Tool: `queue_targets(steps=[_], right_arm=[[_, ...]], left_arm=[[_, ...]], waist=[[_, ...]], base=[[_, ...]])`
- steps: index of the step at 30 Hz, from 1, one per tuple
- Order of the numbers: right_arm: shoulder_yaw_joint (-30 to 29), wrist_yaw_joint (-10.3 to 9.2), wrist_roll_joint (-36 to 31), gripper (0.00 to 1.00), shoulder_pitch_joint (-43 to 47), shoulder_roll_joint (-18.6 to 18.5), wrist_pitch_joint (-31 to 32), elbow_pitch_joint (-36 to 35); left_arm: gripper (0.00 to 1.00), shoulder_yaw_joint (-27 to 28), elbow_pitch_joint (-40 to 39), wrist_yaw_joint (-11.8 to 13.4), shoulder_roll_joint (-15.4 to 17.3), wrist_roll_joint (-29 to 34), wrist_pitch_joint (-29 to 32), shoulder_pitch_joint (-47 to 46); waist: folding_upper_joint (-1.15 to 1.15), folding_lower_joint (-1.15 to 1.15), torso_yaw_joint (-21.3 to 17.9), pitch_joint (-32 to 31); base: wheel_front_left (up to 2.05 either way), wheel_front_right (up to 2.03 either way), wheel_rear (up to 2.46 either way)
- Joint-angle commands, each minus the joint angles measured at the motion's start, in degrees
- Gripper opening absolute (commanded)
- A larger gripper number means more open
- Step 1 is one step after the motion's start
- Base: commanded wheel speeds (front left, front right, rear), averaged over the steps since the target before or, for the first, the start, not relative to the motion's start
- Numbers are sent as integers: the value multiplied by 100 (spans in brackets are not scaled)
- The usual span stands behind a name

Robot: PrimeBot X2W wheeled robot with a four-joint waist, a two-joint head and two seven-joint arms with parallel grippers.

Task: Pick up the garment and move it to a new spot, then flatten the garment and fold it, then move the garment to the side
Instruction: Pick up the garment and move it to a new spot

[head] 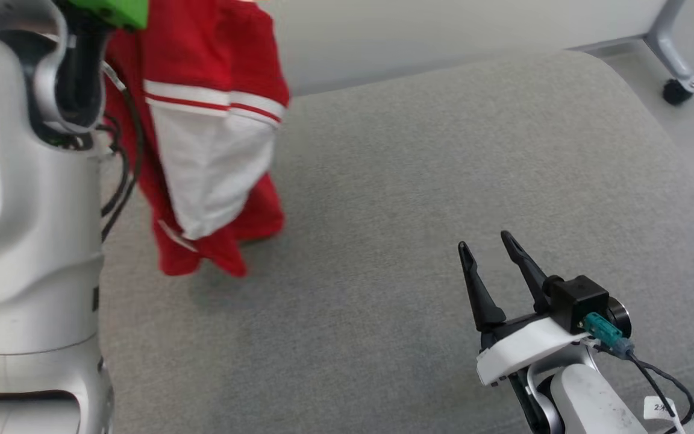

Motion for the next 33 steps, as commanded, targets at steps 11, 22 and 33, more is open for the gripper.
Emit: queue_targets(steps=[11, 22, 33], right_arm=[[-172, -8, 152, 100, -189, -3, -17, -264], [-190, -8, 95, 100, -150, -9, -18, -201], [-582, -8, -164, 100, 296, -10, -18, -194]], left_arm=[[0, -1140, 1325, -120, -419, 128, -382, 1276], [100, -1864, 1965, -268, -481, -775, -1814, 2230], [100, -1270, 433, -177, -93, -337, -2650, 3719]], waist=[[0, 0, -863, 1019], [0, 0, -421, 769], [0, 0, 377, -7]], base=[[0, 0, 0], [0, 0, 0], [0, 0, 0]])
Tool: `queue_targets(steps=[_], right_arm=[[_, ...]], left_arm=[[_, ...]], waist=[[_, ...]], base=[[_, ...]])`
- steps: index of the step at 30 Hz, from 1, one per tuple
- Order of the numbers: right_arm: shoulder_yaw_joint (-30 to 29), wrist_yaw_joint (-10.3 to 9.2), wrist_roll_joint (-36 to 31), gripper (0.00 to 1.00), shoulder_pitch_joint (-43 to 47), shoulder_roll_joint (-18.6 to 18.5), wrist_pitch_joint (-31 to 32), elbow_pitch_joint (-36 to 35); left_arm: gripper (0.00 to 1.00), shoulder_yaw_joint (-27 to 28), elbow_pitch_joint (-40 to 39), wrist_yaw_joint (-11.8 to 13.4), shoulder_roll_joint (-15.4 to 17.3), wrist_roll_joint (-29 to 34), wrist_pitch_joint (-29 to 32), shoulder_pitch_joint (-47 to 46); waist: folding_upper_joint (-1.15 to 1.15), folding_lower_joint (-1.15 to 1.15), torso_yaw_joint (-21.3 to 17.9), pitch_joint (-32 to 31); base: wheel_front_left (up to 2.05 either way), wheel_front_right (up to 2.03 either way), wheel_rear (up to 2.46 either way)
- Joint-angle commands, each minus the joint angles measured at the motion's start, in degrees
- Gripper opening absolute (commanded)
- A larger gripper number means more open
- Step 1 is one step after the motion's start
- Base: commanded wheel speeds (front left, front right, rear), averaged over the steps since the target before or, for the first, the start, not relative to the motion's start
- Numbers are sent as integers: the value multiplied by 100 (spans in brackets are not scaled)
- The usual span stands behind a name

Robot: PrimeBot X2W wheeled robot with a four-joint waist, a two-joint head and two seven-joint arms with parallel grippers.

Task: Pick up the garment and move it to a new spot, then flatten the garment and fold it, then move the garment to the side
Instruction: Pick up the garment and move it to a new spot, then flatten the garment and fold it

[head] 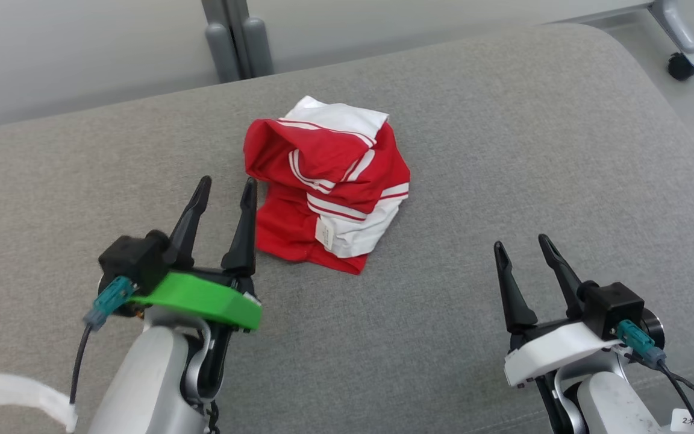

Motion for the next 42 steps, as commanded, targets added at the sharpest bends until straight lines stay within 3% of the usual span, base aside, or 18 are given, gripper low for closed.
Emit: queue_targets(steps=[1, 8, 13, 19, 31, 42], right_arm=[[-49, -8, -72, 100, 124, -15, -18, -9], [-272, -8, -240, 100, 418, -14, -18, -39], [-318, -8, -290, 100, 493, -16, 6, -76], [-284, -8, -255, 100, 522, -15, 23, -95], [-289, -8, -246, 100, 503, -14, 6, -41], [-244, -8, -245, 100, 413, -14, 52, -14]], left_arm=[[100, 181, -224, 44, 20, 116, -19, 335], [100, 1127, -1041, 19, 26, 699, -16, 1600], [100, 1429, -1069, -52, 102, 1213, -17, 2171], [100, 1868, -1136, -74, -24, 1539, -18, 2553], [100, 2146, -1091, -166, -310, 1721, -18, 2701], [100, 2174, -1050, -233, -372, 1707, -18, 2560]], waist=[[0, 0, 494, -470], [0, 0, 836, -746], [0, 0, 910, -811], [0, 0, 895, -830], [0, 0, 815, -775], [0, 0, 843, -709]], base=[[0, 0, 0], [0, 0, 0], [0, 0, 0], [0, 0, 0], [0, 0, 0], [0, 0, 0]])
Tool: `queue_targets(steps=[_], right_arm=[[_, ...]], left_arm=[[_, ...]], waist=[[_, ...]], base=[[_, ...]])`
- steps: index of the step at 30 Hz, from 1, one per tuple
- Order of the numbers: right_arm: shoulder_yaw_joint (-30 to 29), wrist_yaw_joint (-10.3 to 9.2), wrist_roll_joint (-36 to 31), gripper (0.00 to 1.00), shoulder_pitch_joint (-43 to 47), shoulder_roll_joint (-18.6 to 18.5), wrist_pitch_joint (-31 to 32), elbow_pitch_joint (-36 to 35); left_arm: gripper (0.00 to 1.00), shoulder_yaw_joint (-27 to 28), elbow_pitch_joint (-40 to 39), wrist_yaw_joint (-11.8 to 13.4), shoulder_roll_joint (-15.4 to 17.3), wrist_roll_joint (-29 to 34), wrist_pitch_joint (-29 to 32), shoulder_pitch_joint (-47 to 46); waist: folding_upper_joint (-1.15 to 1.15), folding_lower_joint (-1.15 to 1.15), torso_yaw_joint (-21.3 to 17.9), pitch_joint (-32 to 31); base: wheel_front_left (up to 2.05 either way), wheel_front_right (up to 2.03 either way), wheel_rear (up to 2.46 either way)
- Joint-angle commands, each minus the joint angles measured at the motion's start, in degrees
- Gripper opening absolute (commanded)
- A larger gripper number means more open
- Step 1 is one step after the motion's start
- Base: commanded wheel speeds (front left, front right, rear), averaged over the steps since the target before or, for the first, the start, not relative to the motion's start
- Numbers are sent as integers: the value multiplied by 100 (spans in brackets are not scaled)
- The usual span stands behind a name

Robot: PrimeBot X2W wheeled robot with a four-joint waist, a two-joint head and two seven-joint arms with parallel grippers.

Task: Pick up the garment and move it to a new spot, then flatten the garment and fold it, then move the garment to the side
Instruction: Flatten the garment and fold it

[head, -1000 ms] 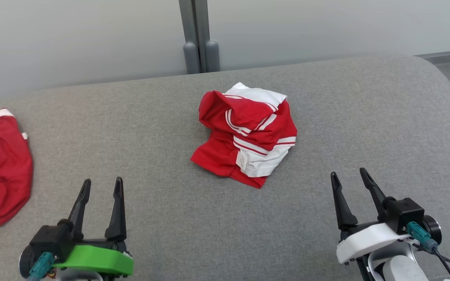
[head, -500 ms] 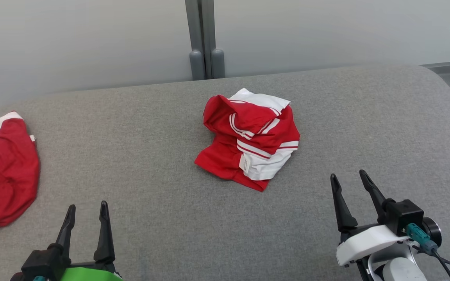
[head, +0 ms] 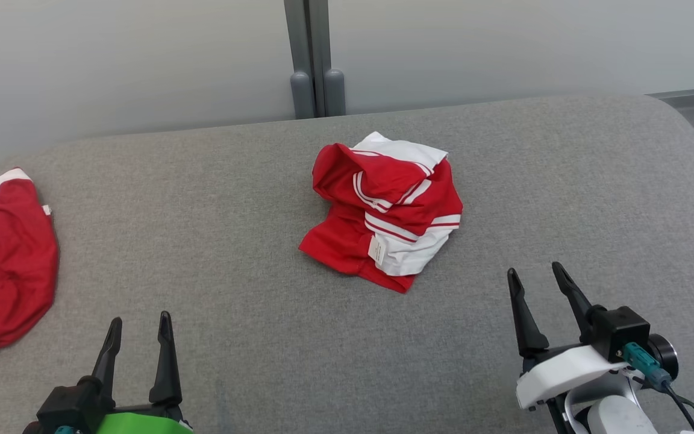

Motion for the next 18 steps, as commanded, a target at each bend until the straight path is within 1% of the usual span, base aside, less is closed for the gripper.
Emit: queue_targets(steps=[1, 5, 8, 14, 18], right_arm=[[22, -7, -9, 100, -94, -12, 9, -48], [158, -7, -45, 100, -447, -29, 264, -142], [380, -8, 46, 100, -890, -144, 696, -2], [588, -8, 220, 100, -1856, -202, 1711, 641], [617, -8, 240, 100, -2426, -211, 2191, 1238]], left_arm=[[100, 9, -29, -18, 0, -19, -5, -89], [100, -11, -89, -34, -8, 2, -5, -158], [100, -44, -97, -43, -11, -16, -5, -213], [100, -147, -81, -42, -10, -152, -5, -356], [100, -190, -78, -45, -10, -216, -5, -493]], waist=[[0, 0, 39, 24], [0, 0, 115, 98], [0, 0, 195, 180], [0, 0, 417, 402], [0, 0, 598, 590]], base=[[0, 0, 0], [0, 0, 0], [0, 0, 0], [0, 0, 0], [0, 0, 0]])
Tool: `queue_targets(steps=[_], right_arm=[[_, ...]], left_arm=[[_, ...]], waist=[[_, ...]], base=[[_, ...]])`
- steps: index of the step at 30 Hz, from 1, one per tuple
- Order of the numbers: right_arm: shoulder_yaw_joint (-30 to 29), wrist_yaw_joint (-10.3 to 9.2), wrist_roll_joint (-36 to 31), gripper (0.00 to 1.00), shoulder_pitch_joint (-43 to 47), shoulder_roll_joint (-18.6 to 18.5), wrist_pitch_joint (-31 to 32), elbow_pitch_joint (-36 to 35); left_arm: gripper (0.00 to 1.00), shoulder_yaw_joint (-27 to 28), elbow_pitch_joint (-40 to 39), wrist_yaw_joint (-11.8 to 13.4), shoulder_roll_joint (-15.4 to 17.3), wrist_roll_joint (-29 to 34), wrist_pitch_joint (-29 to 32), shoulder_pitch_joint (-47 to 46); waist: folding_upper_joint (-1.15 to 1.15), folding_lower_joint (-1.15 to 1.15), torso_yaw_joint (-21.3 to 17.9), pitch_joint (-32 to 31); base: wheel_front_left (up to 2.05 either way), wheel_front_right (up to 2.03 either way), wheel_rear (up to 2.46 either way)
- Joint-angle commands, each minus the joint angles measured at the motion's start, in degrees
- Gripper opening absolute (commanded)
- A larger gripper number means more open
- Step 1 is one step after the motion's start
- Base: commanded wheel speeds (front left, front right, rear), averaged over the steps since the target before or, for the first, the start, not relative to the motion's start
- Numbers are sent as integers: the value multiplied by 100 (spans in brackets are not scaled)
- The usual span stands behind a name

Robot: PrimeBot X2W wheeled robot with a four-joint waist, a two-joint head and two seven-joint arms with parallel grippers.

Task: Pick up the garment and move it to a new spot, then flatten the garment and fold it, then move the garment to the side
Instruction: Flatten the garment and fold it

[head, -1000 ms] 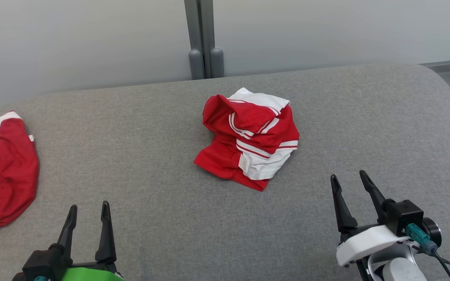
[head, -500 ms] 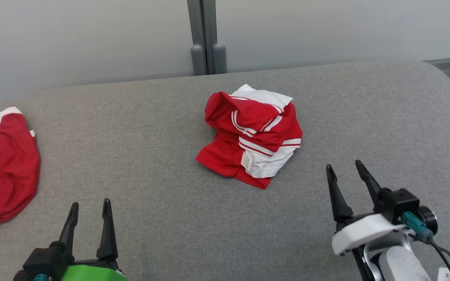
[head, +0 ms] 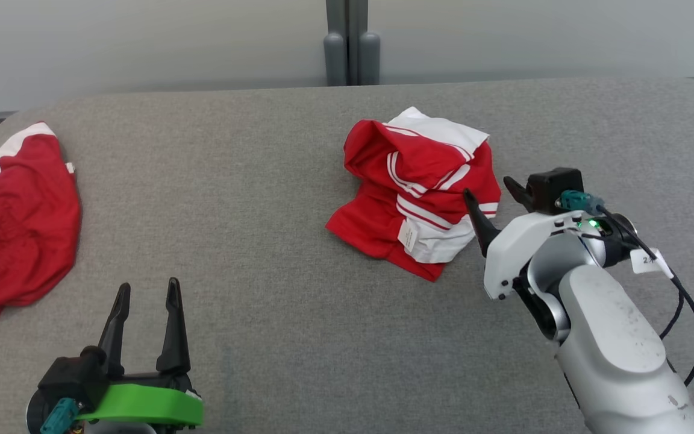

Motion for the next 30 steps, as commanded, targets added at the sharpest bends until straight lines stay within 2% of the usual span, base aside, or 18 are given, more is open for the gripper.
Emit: queue_targets(steps=[1, 7, 13, 14, 15, 16, 23, 30], right_arm=[[-6, -8, -5, 100, -173, -22, 83, 172], [-7, -8, 31, 100, -680, 7, 323, 1086], [227, -8, 203, 100, -1008, 45, 364, 1849], [246, -8, 223, 76, -1049, 47, 335, 1929], [278, -8, 239, 31, -1096, 42, 297, 2025], [302, -8, 256, 0, -1121, 37, 267, 2097], [662, -7, 505, 0, -1324, 56, -122, 2365], [1448, -7, 1064, 0, -1612, 126, -393, 1806]], left_arm=[[100, 3, 9, -20, 5, -37, -5, -132], [100, -48, 20, -23, 5, -93, -5, -278], [100, -53, 40, -24, 5, -111, -5, -313], [100, -49, 43, -25, 5, -110, -5, -315], [100, -52, 50, -25, 5, -106, -5, -317], [100, -54, 54, -24, 5, -105, -5, -317], [100, -65, 91, -23, 5, -99, -5, -224], [100, -42, 94, -23, 5, -77, -5, -68]], waist=[[0, 0, 197, 199], [0, 0, 395, 366], [0, 0, 451, 391], [0, 0, 451, 388], [0, 0, 453, 379], [0, 0, 453, 369], [0, 0, 409, 210], [0, 0, 314, 11]], base=[[0, 0, 0], [0, 0, 0], [0, 0, 0], [0, 0, 0], [0, 0, 0], [0, 0, 0], [0, 0, 0], [0, 0, 0]])
